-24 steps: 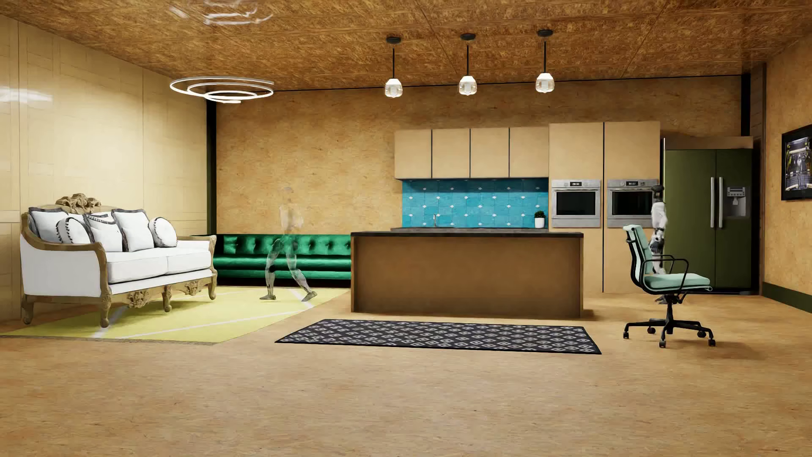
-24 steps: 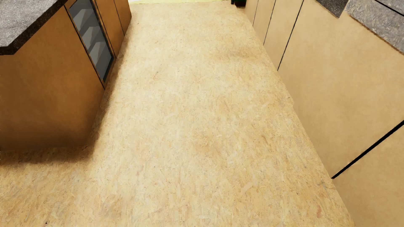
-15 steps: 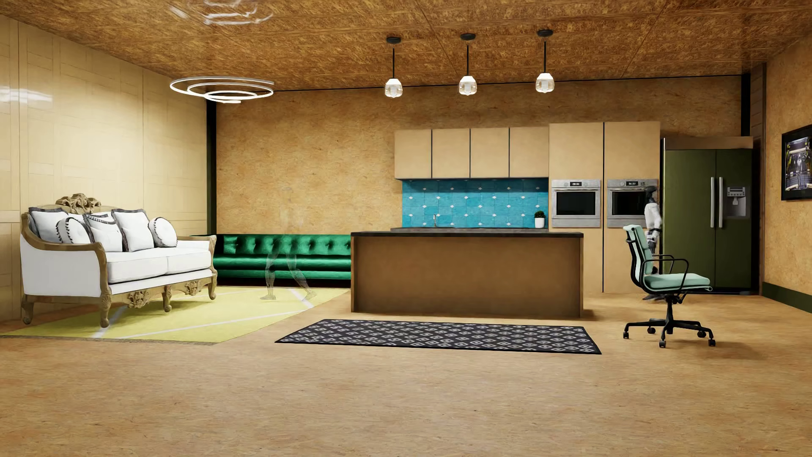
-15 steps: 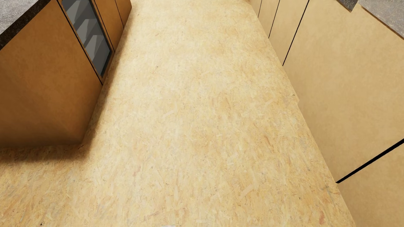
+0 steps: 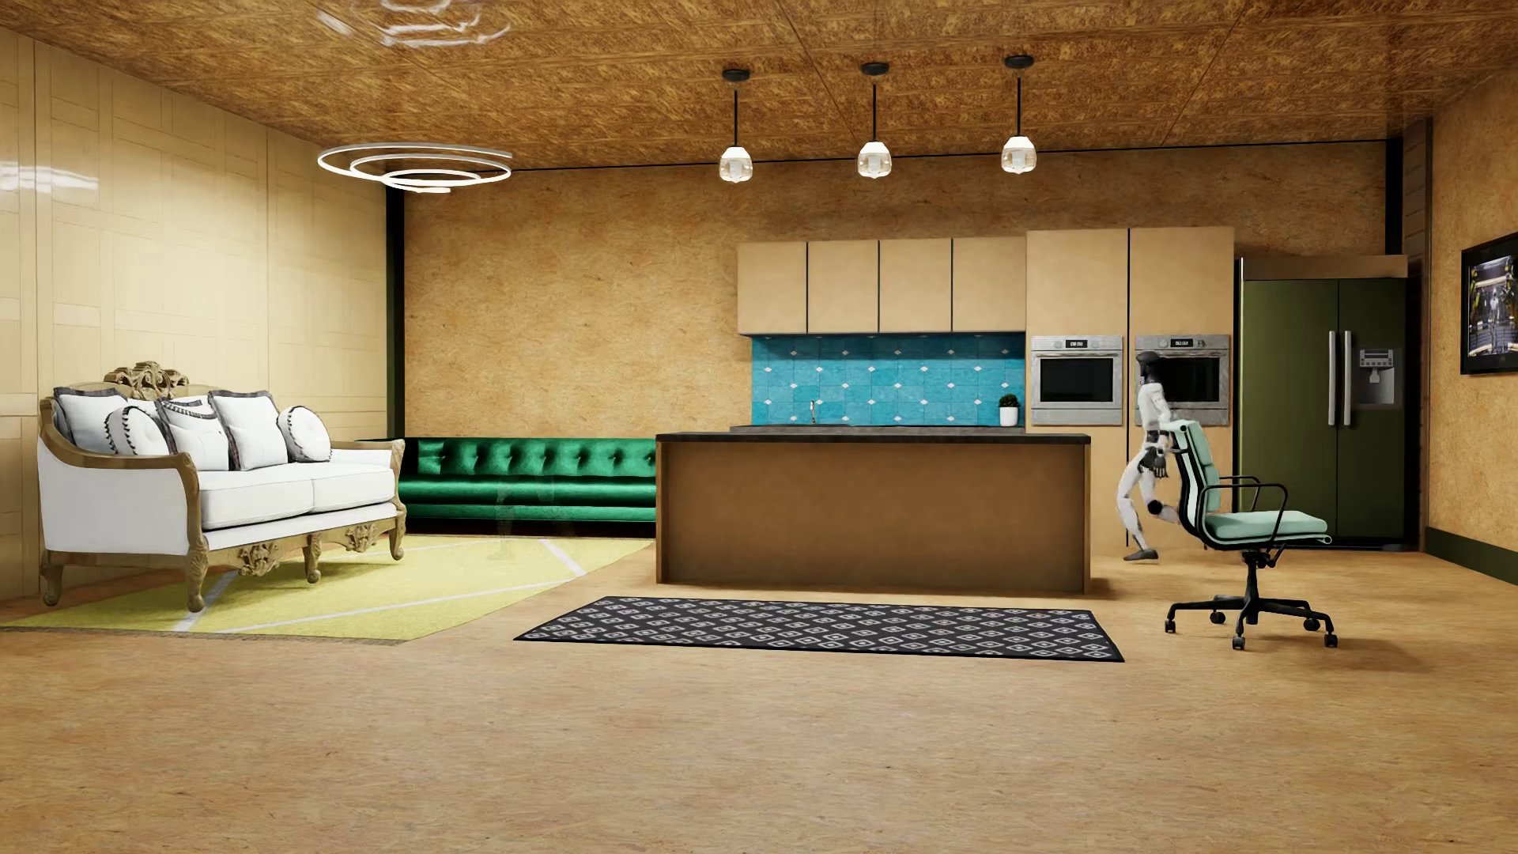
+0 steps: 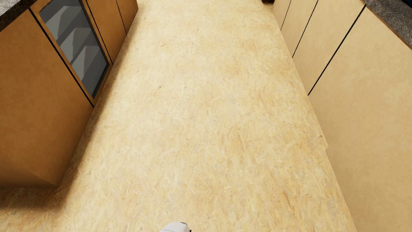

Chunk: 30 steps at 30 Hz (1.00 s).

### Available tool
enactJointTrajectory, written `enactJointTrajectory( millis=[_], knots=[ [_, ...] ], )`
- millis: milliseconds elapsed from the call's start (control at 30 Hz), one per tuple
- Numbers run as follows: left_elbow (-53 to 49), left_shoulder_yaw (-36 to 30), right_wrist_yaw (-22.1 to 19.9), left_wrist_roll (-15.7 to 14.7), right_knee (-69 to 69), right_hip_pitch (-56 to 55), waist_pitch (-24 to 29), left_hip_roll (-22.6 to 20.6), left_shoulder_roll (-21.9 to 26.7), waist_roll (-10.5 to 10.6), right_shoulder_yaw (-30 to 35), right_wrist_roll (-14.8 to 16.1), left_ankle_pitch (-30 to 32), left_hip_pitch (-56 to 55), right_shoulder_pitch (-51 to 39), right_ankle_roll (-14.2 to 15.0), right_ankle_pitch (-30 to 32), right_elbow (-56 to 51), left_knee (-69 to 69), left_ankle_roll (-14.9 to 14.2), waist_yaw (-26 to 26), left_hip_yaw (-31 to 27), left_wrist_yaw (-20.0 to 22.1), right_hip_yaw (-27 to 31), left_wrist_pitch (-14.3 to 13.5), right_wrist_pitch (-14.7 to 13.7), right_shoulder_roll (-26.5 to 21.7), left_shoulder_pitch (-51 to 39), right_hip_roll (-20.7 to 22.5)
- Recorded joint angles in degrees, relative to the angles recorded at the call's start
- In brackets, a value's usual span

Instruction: Head to the white sofa

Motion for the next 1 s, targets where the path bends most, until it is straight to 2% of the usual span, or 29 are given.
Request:
enactJointTrajectory(
  millis=[67,100,167,200,233,267,300,333,367,400,433,467,500,533,567,633,700,767,800,833,867,900,933,967,1000],
  knots=[
    [-3.9,0.4,0.0,0.0,6.6,-12.1,0.6,-0.6,-0.1,2.0,-1.6,0.0,-1.4,9.7,2.5,0.0,-2.1,0.3,-5.5,0.0,-6.3,0.0,0.0,0.0,0.0,0.0,0.1,-1.5,1.3],
    [-6.1,1.4,0.0,0.0,1.9,-17.4,1.1,-0.6,0.1,2.9,-0.7,0.0,-1.0,14.9,2.9,0.0,-1.2,0.8,-9.4,0.0,-9.3,0.0,0.0,0.0,0.0,0.0,-0.1,-2.2,2.0],
    [-10.6,3.0,0.0,0.0,-17.2,-24.9,1.2,-0.1,0.8,4.1,-1.2,0.0,-1.2,25.4,4.7,0.0,5.2,0.5,-16.6,0.0,-14.9,0.0,0.0,0.0,0.0,0.0,-0.6,-2.7,2.7],
    [-12.5,2.7,0.0,0.0,-27.8,-27.3,0.9,0.3,1.4,4.5,-1.4,0.0,-2.2,30.0,5.4,0.0,5.1,0.1,-19.4,0.0,-17.6,0.0,0.0,0.0,0.0,0.0,-0.8,-3.5,2.2],
    [-14.3,3.2,0.0,0.0,-36.1,-29.7,0.4,0.4,2.0,4.6,-1.7,0.0,-3.7,33.6,5.8,0.0,-1.2,-0.2,-21.0,0.0,-19.3,0.0,0.0,0.0,0.0,0.0,-0.9,-4.4,1.9],
    [-15.4,3.3,0.0,0.0,-40.9,-31.5,0.0,0.7,2.5,4.7,-1.8,0.0,-5.1,37.0,6.2,0.0,-11.4,-0.5,-21.7,0.0,-20.7,0.0,0.0,0.0,0.0,0.0,-1.1,-5.5,1.4],
    [-15.7,3.4,0.0,0.0,-41.2,-32.6,-0.1,1.3,2.7,5.1,-1.9,0.0,-5.7,39.3,6.4,0.0,-17.0,-0.6,-21.4,0.0,-22.1,0.0,0.0,0.0,0.0,0.0,-1.2,-6.6,0.5],
    [-15.3,4.1,0.0,0.0,-39.8,-33.8,0.0,1.7,2.6,5.3,-2.2,0.0,-4.9,40.9,6.6,0.0,-12.6,-0.3,-20.2,0.0,-23.6,0.0,0.0,0.0,0.0,0.0,-1.1,-7.1,0.1],
    [-14.3,5.0,0.0,0.0,-37.7,-35.8,-0.1,2.9,2.2,5.7,-1.9,0.0,-1.9,42.3,6.9,0.0,-2.2,0.2,-17.6,0.0,-25.0,0.0,0.0,0.0,0.0,0.0,-1.0,-6.6,0.9],
    [-12.9,5.9,0.0,0.0,-33.0,-37.1,-0.8,4.5,1.5,6.9,-1.8,0.0,4.8,41.1,6.7,0.0,6.0,1.1,-12.7,0.0,-25.1,0.0,0.0,0.0,0.0,0.0,-0.7,-6.0,2.0],
    [-10.8,5.8,0.0,0.0,-29.5,-36.1,-1.4,6.0,0.7,8.0,-1.2,0.0,13.6,38.9,6.5,0.0,8.7,2.4,-4.8,0.0,-23.4,0.0,0.0,0.0,0.0,0.0,-0.5,-5.1,4.2],
    [-9.1,4.7,0.0,0.0,-27.7,-33.6,-1.9,6.6,0.7,8.1,-0.5,0.0,20.1,34.2,5.9,0.0,7.7,3.2,5.8,0.0,-21.1,0.0,0.0,0.0,0.0,0.0,-0.2,-4.0,6.5],
    [-8.6,4.0,0.0,0.0,-27.7,-30.1,-2.3,7.8,0.8,8.3,-1.9,0.0,20.1,27.8,5.3,0.0,5.1,3.6,16.8,0.0,-19.0,0.0,0.0,0.0,0.0,0.0,0.3,-2.8,8.8],
    [-8.5,4.0,0.0,0.0,-29.5,-24.5,-2.0,8.2,0.6,8.1,-4.1,0.0,14.0,22.2,4.6,0.0,1.0,3.7,24.5,0.0,-16.5,0.0,0.0,0.0,0.0,0.0,0.7,-1.7,10.1],
    [-7.7,3.2,0.0,0.0,-32.5,-17.8,-1.4,7.2,0.7,6.9,-4.3,0.0,7.5,17.2,3.4,0.0,-3.5,3.0,27.1,0.0,-13.5,0.0,0.0,0.0,0.0,0.0,0.4,-1.1,10.0],
    [-6.6,3.2,0.0,0.0,-38.2,-6.3,-1.3,5.8,0.9,4.0,-4.5,0.0,3.2,7.9,1.4,0.0,-12.1,-0.8,20.4,0.0,-6.3,0.0,0.0,0.0,0.0,0.0,-0.9,0.5,8.5],
    [-6.6,3.7,0.0,0.0,-43.5,4.8,-0.6,6.0,1.6,2.4,-5.5,0.0,4.7,2.2,-0.4,0.0,-21.2,-6.9,4.0,0.0,-1.0,0.0,0.0,0.0,0.0,0.0,-2.8,1.8,6.1],
    [-6.1,4.4,0.0,0.0,-45.7,12.1,-1.8,7.4,1.3,2.5,-8.2,0.0,8.8,-2.0,-3.2,0.0,-28.8,-10.1,-15.4,0.0,1.6,0.0,0.0,0.0,0.0,0.0,-3.9,2.7,5.2],
    [-5.5,4.0,0.0,0.0,-45.7,14.6,-2.6,8.1,1.3,2.6,-8.8,0.0,16.0,-3.5,-4.4,0.0,-30.2,-11.2,-27.7,0.0,2.5,0.0,0.0,0.0,0.0,0.0,-4.3,3.0,4.7],
    [-4.8,3.9,0.0,0.0,-45.2,17.2,-2.9,9.1,1.3,2.5,-9.4,0.0,19.3,-4.8,-5.3,0.0,-29.6,-11.3,-31.5,0.0,3.8,0.0,0.0,0.0,0.0,0.0,-4.2,3.3,3.5],
    [-4.0,3.9,0.0,0.0,-43.6,19.6,-2.8,9.2,1.1,2.1,-11.2,0.0,10.1,-6.1,-5.1,0.0,-26.9,-11.8,-18.4,0.0,5.2,0.0,0.0,0.0,0.0,0.0,-3.9,3.6,1.4],
    [-2.6,3.4,0.0,0.0,-40.2,20.7,-3.3,8.6,0.8,1.6,-12.3,0.0,8.2,-7.6,-4.0,0.0,-21.5,-11.7,-12.1,0.0,6.0,0.0,0.0,0.0,0.0,0.0,-3.3,3.8,-0.6],
    [-0.5,3.0,0.0,0.0,-33.7,19.7,-4.3,7.0,0.5,0.5,-12.3,0.0,10.3,-8.5,-2.6,0.0,-12.2,-9.4,-6.0,0.0,5.9,0.0,0.0,0.0,0.0,0.0,-2.0,4.1,-2.5],
    [1.4,2.9,0.0,0.0,-23.8,16.8,-4.2,4.4,0.4,-0.5,-12.6,0.0,9.5,-7.3,-1.5,0.0,-1.5,-6.1,-1.3,0.0,5.0,0.0,0.0,0.0,0.0,0.0,-0.6,3.8,-3.8],
    [1.4,3.8,0.0,0.0,-10.9,11.4,-3.3,1.5,0.1,-0.9,-12.4,0.0,6.5,-3.7,-0.3,0.0,4.8,-4.0,0.1,0.0,3.8,0.0,0.0,0.0,0.0,0.0,-0.2,3.5,-4.4]
  ],
)
